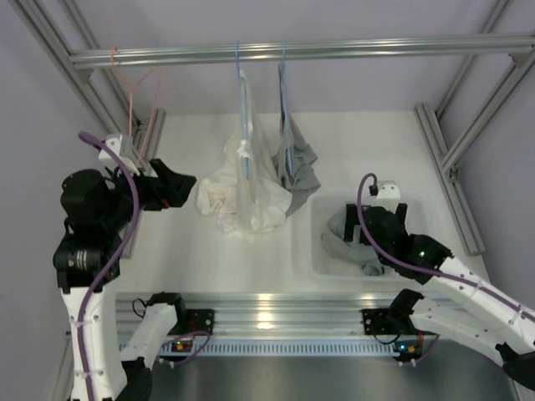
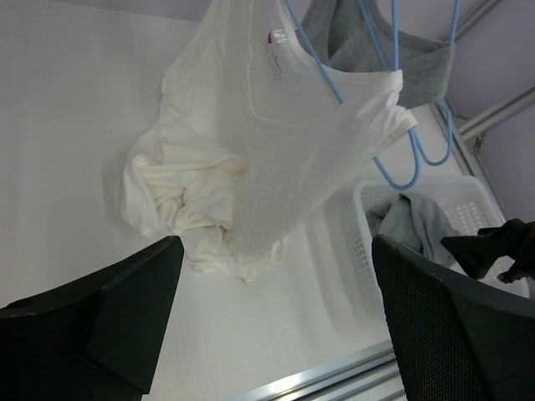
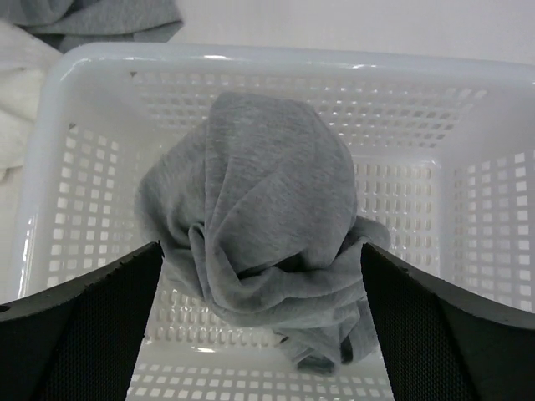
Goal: Remove the tank top from the hanger
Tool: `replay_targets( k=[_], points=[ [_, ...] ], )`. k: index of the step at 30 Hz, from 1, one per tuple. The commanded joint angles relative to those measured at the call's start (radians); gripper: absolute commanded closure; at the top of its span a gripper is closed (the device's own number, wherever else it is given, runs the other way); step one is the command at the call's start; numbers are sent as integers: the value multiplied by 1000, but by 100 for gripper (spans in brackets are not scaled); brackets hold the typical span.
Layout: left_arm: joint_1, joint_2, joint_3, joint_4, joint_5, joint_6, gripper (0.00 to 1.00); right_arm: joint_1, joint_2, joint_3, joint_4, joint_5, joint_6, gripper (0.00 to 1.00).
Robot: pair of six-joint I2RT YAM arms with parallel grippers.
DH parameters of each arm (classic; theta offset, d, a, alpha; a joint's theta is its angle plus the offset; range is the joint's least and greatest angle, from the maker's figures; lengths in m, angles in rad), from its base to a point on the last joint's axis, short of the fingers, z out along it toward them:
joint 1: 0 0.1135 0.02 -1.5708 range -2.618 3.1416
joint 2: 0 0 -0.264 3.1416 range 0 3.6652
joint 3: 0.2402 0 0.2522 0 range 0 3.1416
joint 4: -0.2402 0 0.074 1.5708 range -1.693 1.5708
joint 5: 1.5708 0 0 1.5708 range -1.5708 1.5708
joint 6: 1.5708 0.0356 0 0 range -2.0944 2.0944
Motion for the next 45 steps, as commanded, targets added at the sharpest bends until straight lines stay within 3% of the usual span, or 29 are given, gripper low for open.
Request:
replay_targets(
  k=[1, 9, 11, 15, 16, 17, 22, 24, 26, 30, 34, 40, 42, 45],
  points=[
    [-2, 122, 116, 55, 152, -60, 1, -13, -53, 93, -14, 60, -6, 1],
    [-5, 321, 399, 48, 140, -73, 1, -15, -118, 150, 3, 20, -65, 1],
    [-33, 363, 429, 45, 50, -68, 1, -13, -116, 147, 24, -7, -74, 1],
    [-305, 546, 586, -35, -258, 2, 1, -15, -96, 145, 37, -35, -86, 0],
    [-443, 582, 668, -56, -364, 15, 1, -15, -90, 145, 37, -34, -88, 1],
    [-491, 611, 698, -70, -571, 27, 1, -15, -84, 145, 37, -31, -88, 1],
    [-580, 687, 750, -48, -734, 21, 3, -13, -92, 142, 45, -50, -97, 1],
    [-613, 716, 752, -21, -798, 39, 10, -15, -96, 139, 45, -49, -106, 1],
    [-640, 743, 761, -4, -839, 50, 18, -13, -99, 137, 45, -54, -111, 1],
    [-642, 803, 758, 26, -857, 67, 25, -13, -108, 133, 46, -60, -117, 1],
    [-642, 839, 759, 51, -857, 81, 47, -15, -105, 122, 48, -58, -123, 1],
    [-642, 882, 765, 89, -865, 102, 56, -15, -105, 111, 55, -64, -131, 1],
    [-642, 892, 770, 101, -848, 102, 66, -15, -107, 108, 55, -63, -132, 1],
    [-642, 908, 778, 109, -849, 109, 68, -13, -110, 105, 58, -64, -132, 1]
  ],
)
